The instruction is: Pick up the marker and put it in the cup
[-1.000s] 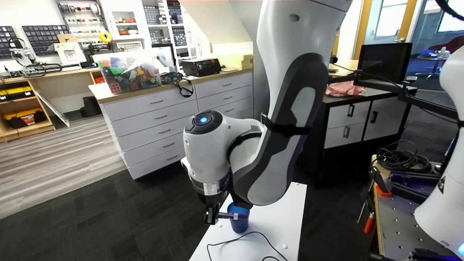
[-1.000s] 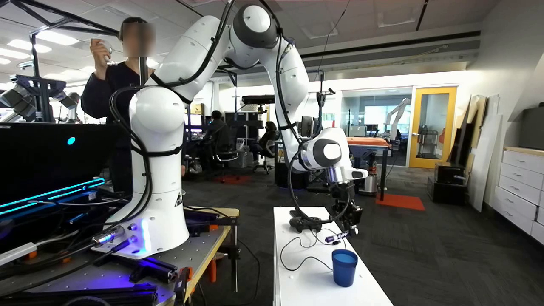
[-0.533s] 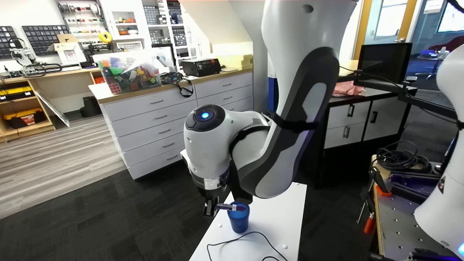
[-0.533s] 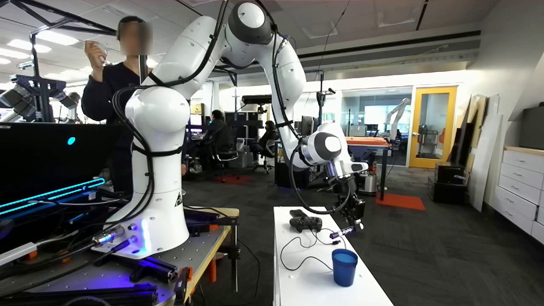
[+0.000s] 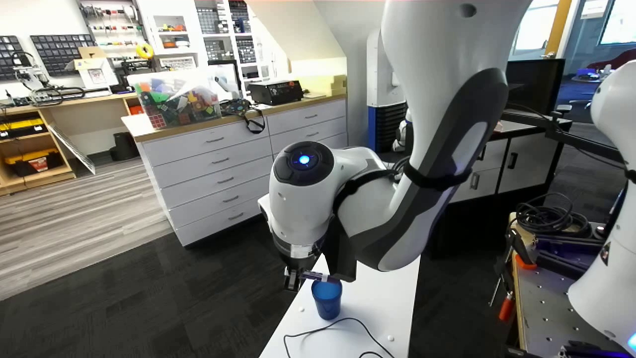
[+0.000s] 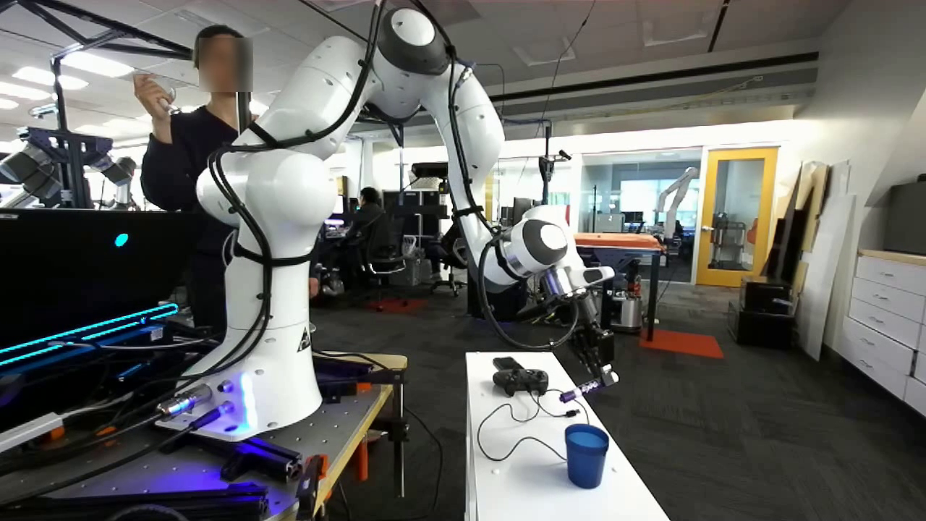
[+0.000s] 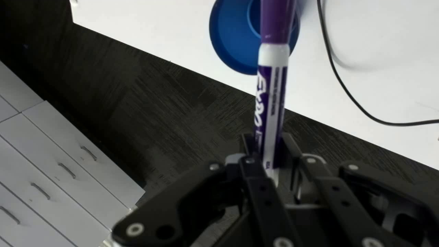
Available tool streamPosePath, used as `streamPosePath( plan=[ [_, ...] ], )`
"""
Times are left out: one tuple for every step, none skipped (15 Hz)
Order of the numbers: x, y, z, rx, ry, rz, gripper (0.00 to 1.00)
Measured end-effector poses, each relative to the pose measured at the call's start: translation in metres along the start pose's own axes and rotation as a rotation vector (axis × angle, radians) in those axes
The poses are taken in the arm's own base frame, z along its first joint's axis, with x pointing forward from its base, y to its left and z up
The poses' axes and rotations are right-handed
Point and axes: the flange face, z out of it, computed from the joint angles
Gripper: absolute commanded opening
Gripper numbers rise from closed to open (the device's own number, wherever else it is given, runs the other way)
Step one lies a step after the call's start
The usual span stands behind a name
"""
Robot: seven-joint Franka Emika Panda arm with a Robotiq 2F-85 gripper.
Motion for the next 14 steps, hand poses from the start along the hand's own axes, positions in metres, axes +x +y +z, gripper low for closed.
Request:
streamPosePath(
  plan=[
    [-0.002, 0.001, -0.003, -0.004, 0.013, 0.019, 0.06],
    [-0.005, 0.003, -0.006, -0.006, 0.023, 0.038, 0.06],
    [-0.008, 0.005, -0.007, -0.008, 0.028, 0.064, 0.06],
    [-0.012, 0.007, -0.008, -0.006, 0.029, 0.094, 0.06],
    [-0.016, 0.009, -0.008, -0.001, 0.032, 0.126, 0.06],
    [-0.019, 0.011, -0.008, 0.002, 0.036, 0.156, 0.06],
    [-0.023, 0.013, -0.007, 0.003, 0.042, 0.18, 0.06],
    [-0.026, 0.016, -0.006, 0.002, 0.047, 0.201, 0.06],
    [-0.029, 0.017, -0.006, 0.0, 0.052, 0.219, 0.06],
    [-0.031, 0.019, -0.005, 0.0, 0.058, 0.232, 0.06],
    [-0.034, 0.02, -0.005, -0.002, 0.062, 0.246, 0.06],
    [-0.036, 0.021, -0.004, -0.004, 0.069, 0.257, 0.06],
    [-0.038, 0.022, -0.004, -0.005, 0.076, 0.268, 0.06],
    [-0.04, 0.023, -0.004, -0.005, 0.082, 0.279, 0.06]
  ],
)
